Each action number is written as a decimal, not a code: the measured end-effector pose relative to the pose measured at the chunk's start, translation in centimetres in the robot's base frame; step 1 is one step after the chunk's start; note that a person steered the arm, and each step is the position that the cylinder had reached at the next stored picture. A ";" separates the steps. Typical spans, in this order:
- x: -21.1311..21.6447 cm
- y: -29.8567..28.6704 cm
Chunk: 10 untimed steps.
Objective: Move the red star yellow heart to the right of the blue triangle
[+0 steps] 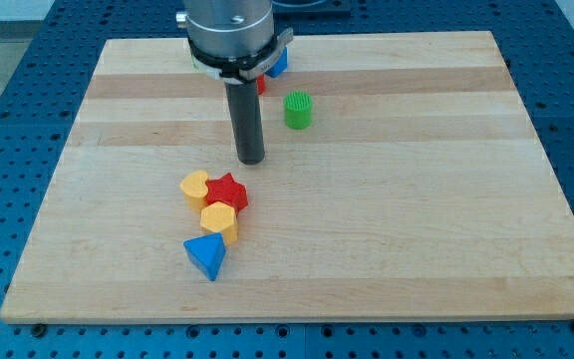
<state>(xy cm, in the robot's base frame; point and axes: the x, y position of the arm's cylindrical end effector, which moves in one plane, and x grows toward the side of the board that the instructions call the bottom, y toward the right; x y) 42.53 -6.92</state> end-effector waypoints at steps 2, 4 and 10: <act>2.7 -12.3; 7.6 -3.3; -1.6 7.9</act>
<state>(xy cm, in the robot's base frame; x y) 40.94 1.01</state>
